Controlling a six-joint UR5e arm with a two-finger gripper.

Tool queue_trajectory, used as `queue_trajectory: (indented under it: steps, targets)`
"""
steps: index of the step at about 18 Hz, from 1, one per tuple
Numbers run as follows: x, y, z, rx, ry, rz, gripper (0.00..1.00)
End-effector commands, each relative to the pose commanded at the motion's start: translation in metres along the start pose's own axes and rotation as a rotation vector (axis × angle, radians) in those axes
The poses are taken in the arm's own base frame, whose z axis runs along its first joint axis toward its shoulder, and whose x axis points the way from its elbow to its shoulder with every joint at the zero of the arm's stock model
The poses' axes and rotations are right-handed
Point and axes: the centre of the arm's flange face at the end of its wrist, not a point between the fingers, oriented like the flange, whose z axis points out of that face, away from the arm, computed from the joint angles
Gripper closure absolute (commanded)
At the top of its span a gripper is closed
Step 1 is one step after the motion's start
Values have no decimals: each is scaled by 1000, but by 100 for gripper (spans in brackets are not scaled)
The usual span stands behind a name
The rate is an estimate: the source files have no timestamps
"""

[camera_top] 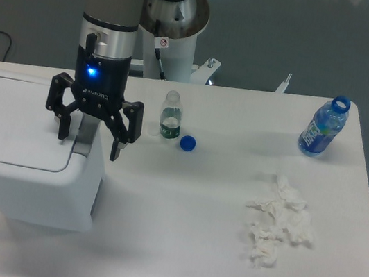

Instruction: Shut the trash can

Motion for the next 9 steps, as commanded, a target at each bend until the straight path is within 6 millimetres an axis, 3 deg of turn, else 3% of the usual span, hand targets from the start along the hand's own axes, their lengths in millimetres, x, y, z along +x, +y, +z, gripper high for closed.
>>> queue_trajectory:
  steps: [9]
  targets:
    - [-4, -2, -1, 4, -3, -1, 0]
